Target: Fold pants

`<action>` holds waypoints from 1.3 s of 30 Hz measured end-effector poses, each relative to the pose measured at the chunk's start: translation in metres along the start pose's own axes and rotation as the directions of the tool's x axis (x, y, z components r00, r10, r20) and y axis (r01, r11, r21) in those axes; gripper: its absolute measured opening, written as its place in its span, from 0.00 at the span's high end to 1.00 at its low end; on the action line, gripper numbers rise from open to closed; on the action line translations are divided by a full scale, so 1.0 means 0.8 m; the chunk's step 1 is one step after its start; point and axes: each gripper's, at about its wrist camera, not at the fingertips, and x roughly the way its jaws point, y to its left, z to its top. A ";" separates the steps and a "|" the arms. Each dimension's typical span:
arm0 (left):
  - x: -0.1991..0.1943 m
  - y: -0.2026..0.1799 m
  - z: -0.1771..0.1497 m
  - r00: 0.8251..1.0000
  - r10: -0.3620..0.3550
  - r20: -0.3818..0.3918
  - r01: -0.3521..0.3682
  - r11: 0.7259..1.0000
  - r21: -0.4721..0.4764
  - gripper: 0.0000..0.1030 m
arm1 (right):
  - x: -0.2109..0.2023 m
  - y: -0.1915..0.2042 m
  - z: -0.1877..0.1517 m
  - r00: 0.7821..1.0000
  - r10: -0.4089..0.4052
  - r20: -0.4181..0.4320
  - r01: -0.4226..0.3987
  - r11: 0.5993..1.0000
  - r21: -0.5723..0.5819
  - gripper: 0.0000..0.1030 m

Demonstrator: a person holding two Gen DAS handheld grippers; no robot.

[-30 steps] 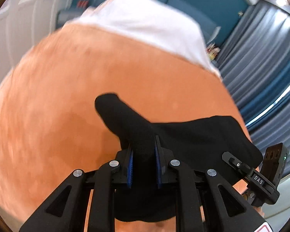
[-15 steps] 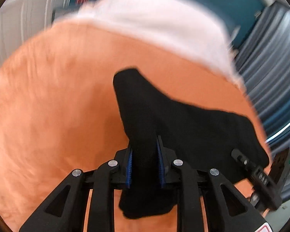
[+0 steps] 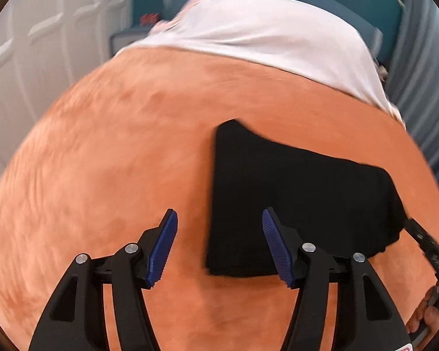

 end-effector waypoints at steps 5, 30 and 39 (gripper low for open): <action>0.107 -0.047 -0.026 0.961 0.151 -0.230 -0.117 0.981 0.154 0.30 | 0.082 -0.028 -0.020 0.983 -0.077 -0.167 0.081 0.997 0.020 0.99; -0.276 -0.093 -0.162 0.994 0.098 0.046 -0.103 0.985 0.136 0.16 | -0.267 0.105 -0.110 0.981 -0.187 0.055 0.184 0.982 0.046 0.67; -0.297 -0.084 -0.179 0.996 0.087 0.037 -0.091 0.990 0.108 0.16 | -0.293 0.106 -0.120 0.983 -0.170 0.065 0.166 0.983 0.074 0.67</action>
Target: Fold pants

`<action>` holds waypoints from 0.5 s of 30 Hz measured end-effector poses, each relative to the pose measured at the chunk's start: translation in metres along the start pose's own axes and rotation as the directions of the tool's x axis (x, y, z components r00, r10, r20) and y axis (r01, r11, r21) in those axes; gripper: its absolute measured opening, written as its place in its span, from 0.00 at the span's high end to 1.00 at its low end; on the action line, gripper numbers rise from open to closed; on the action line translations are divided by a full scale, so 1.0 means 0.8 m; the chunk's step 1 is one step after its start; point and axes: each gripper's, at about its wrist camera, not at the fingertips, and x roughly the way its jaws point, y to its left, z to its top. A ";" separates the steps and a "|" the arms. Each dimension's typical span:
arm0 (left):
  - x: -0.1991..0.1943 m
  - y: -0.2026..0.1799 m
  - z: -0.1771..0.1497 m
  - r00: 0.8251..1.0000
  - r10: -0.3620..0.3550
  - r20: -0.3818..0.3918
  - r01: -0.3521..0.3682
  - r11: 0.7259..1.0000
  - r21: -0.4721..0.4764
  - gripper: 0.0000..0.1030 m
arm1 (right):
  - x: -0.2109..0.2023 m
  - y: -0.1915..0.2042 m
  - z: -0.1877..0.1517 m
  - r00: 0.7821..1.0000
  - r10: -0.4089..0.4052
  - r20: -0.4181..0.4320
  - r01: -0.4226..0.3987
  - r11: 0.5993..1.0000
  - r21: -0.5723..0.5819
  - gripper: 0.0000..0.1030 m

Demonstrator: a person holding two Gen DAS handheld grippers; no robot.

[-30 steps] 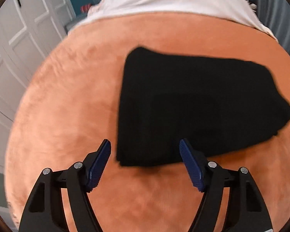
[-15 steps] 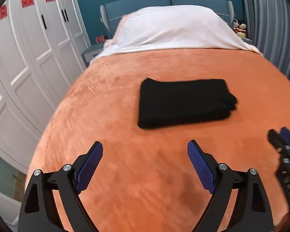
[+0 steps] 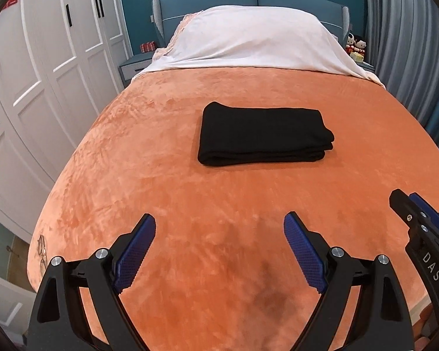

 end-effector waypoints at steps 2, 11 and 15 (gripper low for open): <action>0.000 0.001 -0.001 1.000 0.001 0.000 -0.001 1.000 0.001 0.16 | -0.003 0.000 -0.001 1.000 0.004 -0.001 -0.004 1.000 0.000 0.67; -0.005 0.003 -0.004 1.000 0.014 0.018 -0.014 1.000 0.004 0.16 | -0.006 0.004 -0.005 1.000 0.009 -0.007 -0.009 1.000 -0.010 0.67; -0.006 0.003 -0.003 1.000 0.005 0.015 -0.005 1.000 0.006 0.16 | -0.005 0.007 -0.007 1.000 0.010 -0.013 -0.010 1.000 -0.019 0.67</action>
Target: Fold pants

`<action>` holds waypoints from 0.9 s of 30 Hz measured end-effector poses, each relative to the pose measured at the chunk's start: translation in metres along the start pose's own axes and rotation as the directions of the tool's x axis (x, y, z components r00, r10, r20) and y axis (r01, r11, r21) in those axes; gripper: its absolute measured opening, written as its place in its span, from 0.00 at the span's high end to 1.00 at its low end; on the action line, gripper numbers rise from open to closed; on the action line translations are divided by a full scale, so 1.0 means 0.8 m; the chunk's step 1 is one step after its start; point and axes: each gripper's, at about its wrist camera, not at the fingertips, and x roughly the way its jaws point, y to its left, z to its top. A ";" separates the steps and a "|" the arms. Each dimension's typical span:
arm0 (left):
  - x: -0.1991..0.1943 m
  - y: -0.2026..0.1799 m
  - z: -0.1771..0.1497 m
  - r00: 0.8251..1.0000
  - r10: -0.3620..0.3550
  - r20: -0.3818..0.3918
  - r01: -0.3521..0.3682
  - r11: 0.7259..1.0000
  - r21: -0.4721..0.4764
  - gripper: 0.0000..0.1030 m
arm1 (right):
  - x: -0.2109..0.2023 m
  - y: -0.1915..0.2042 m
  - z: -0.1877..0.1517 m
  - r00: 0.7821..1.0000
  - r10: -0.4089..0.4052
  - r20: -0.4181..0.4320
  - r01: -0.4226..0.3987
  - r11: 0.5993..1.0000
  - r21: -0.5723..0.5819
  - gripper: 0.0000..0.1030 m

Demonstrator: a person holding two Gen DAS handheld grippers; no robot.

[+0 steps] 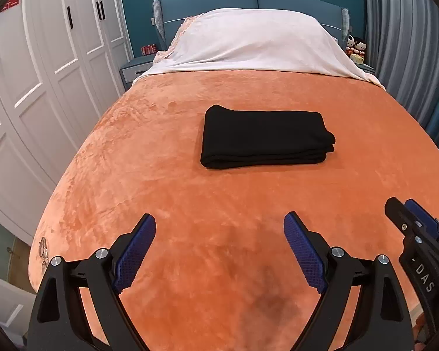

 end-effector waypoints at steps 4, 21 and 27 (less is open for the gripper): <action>0.000 0.000 0.001 1.000 0.002 -0.002 -0.002 1.000 -0.002 0.16 | -0.001 0.000 0.000 1.000 0.002 -0.004 -0.002 1.000 -0.002 0.67; -0.004 0.001 0.002 1.000 -0.011 0.008 0.011 1.000 0.006 0.16 | -0.003 0.002 0.000 1.000 0.001 -0.004 -0.001 1.000 -0.004 0.67; 0.004 0.003 0.001 0.993 -0.121 -0.009 0.121 0.992 -0.024 0.16 | -0.002 0.002 -0.001 1.000 -0.002 -0.006 0.002 1.000 -0.009 0.67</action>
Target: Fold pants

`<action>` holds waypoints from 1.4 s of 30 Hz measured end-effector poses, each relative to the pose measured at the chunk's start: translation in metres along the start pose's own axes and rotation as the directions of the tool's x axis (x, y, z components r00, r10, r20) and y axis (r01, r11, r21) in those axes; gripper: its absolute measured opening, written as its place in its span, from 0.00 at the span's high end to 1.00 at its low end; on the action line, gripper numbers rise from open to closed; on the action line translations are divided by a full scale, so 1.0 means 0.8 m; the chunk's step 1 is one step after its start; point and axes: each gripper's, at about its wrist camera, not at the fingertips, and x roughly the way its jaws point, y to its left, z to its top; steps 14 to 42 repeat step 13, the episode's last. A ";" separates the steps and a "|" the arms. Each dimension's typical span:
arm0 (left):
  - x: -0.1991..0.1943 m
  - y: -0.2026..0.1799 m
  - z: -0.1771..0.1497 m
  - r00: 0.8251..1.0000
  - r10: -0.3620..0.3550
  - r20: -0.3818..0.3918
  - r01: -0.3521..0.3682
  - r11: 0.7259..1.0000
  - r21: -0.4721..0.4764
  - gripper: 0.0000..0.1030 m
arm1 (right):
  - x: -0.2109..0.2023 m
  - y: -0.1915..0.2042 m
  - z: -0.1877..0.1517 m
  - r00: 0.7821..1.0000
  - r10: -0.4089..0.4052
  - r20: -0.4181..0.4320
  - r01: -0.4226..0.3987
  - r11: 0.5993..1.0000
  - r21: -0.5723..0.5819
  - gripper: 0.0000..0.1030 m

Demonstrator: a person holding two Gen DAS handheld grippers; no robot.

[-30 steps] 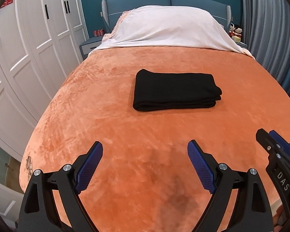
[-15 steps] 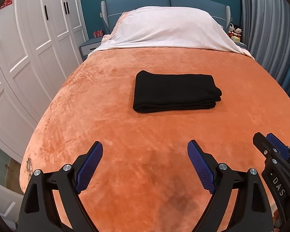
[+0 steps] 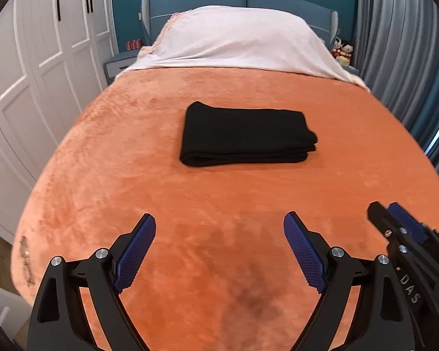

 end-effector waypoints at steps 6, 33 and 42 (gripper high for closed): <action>-0.007 -0.020 -0.007 0.976 0.206 0.077 -0.212 0.973 0.091 0.16 | 0.002 -0.003 -0.001 1.000 0.000 -0.007 0.000 1.000 0.000 0.67; -0.012 -0.027 -0.014 0.970 0.228 0.084 -0.238 0.963 0.128 0.16 | 0.001 -0.005 -0.001 1.000 -0.008 -0.001 0.008 1.000 -0.004 0.56; -0.012 -0.027 -0.014 0.970 0.228 0.084 -0.238 0.963 0.128 0.16 | 0.001 -0.005 -0.001 1.000 -0.008 -0.001 0.008 1.000 -0.004 0.56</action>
